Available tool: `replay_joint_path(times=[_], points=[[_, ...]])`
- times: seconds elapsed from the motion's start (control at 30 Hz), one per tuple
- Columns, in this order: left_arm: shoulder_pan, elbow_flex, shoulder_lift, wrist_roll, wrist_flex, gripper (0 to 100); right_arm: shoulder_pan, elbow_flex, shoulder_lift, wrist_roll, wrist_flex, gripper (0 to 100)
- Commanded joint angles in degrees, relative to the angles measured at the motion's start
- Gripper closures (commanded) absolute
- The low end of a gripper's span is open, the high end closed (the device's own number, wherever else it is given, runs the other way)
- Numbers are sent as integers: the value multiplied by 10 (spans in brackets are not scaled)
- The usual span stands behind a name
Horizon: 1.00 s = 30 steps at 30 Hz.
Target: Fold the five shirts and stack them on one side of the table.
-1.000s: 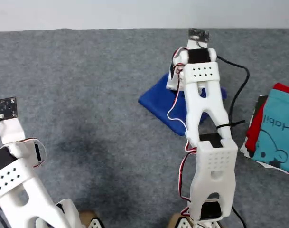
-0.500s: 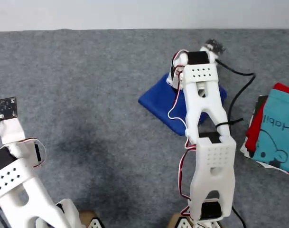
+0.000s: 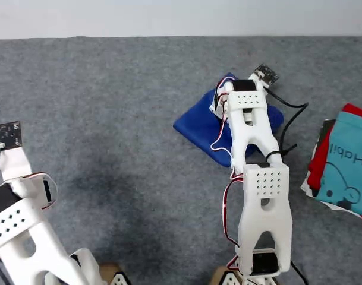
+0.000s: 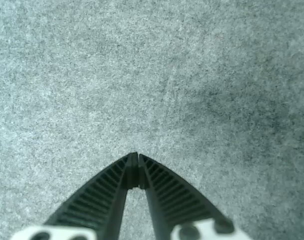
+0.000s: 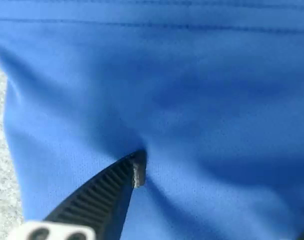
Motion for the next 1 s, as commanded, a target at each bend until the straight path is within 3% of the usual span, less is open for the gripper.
replay_joint_path(times=[0.0, 0.17, 0.33, 0.97], points=[[-1, -2, -15, -6, -7, 994, 7, -10, 14, -4, -10, 615], [-1, -2, -12, -6, -9, 994, 16, -10, 27, -4, -10, 848], [1, -2, -11, -6, -11, 994, 29, -11, 26, 25, -10, 990], [2, -5, -13, -6, -9, 994, 73, -17, -211, 314, 194, 989]])
